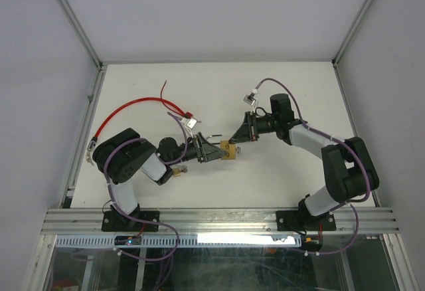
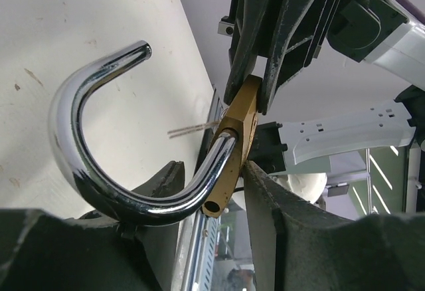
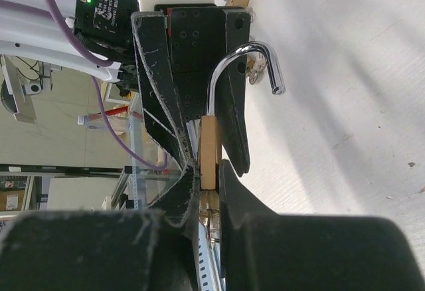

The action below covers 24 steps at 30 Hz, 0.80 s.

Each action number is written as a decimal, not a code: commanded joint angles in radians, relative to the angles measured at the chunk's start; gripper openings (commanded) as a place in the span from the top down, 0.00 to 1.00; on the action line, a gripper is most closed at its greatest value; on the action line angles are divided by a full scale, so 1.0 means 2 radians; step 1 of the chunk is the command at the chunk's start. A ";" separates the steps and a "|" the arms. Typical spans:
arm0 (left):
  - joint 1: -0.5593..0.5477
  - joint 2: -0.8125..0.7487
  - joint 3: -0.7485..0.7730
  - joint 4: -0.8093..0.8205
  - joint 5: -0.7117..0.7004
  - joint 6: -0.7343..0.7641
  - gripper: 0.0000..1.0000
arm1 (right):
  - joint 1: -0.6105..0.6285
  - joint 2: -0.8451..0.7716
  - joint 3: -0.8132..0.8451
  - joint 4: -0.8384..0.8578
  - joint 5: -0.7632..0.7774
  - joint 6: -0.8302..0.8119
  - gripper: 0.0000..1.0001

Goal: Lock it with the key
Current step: Pick up the lock from the center of the board.

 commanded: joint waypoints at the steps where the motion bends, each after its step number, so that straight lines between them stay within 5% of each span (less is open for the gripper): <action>1: -0.007 -0.018 0.013 0.141 0.002 -0.002 0.60 | 0.009 -0.034 0.018 0.015 -0.041 -0.002 1.00; 4: -0.007 -0.022 0.014 0.141 0.002 0.001 0.67 | 0.011 -0.036 0.018 0.009 -0.038 -0.008 1.00; 10: -0.007 -0.028 0.015 0.141 0.002 0.015 1.00 | 0.013 -0.035 0.023 -0.012 -0.032 -0.030 0.99; 17: -0.007 -0.055 0.003 0.141 -0.017 0.073 1.00 | 0.015 -0.046 0.023 -0.018 -0.051 -0.054 0.56; 24: -0.008 -0.079 -0.003 0.141 -0.028 0.100 1.00 | 0.026 -0.061 0.006 0.010 -0.052 -0.052 0.49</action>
